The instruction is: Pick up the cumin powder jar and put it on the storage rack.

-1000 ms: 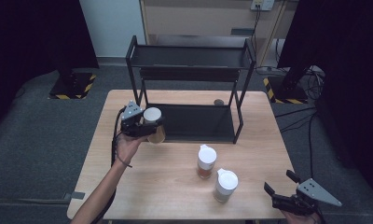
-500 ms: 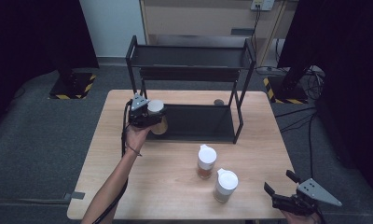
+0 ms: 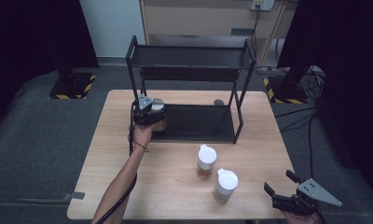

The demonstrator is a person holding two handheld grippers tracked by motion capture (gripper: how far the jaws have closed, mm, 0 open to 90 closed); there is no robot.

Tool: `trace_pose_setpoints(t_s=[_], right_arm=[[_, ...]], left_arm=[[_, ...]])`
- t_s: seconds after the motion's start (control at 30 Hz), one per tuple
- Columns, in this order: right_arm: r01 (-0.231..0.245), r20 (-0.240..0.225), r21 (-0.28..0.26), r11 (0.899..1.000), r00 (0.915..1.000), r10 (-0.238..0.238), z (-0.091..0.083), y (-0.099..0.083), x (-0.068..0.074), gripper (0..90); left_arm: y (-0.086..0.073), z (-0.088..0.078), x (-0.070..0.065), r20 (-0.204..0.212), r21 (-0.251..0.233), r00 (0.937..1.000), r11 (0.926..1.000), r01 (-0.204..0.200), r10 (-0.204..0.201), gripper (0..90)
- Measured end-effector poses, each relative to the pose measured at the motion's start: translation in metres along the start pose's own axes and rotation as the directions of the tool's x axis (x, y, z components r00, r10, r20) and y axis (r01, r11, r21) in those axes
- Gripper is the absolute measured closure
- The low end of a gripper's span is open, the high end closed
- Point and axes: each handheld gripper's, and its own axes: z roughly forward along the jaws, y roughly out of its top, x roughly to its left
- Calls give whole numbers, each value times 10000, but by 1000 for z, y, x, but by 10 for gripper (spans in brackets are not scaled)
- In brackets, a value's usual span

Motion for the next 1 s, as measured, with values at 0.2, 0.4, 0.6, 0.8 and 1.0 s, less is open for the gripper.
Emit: trace_pose_setpoints(t_s=[0.2, 0.4, 0.6, 0.8, 1.0], right_arm=[[-26, -3, 16, 10000, 10000, 26, 0, 0, 0, 37], [-23, -6, 8, 10000, 10000, 23, 0, 0, 0, 37], [-26, -20, 12, 10000, 10000, 26, 0, 0, 0, 38], [-31, -43, -2, 10000, 10000, 31, 0, 0, -1, 38], [-4, -64, 13, 10000, 10000, 4, 0, 0, 0, 38]], left_arm=[[-6, 6, -1, -82, -102, 9999, 9999, 62, -62, 330], [-10, 10, 0, -138, -107, 9996, 9996, 258, -259, 330], [-14, 14, -1, -105, -160, 9995, 9995, 283, -285, 330], [-17, 15, -3, -160, -173, 9995, 9995, 281, -284, 330], [-24, 14, 0, -124, -364, 9990, 9984, 423, -428, 329]])
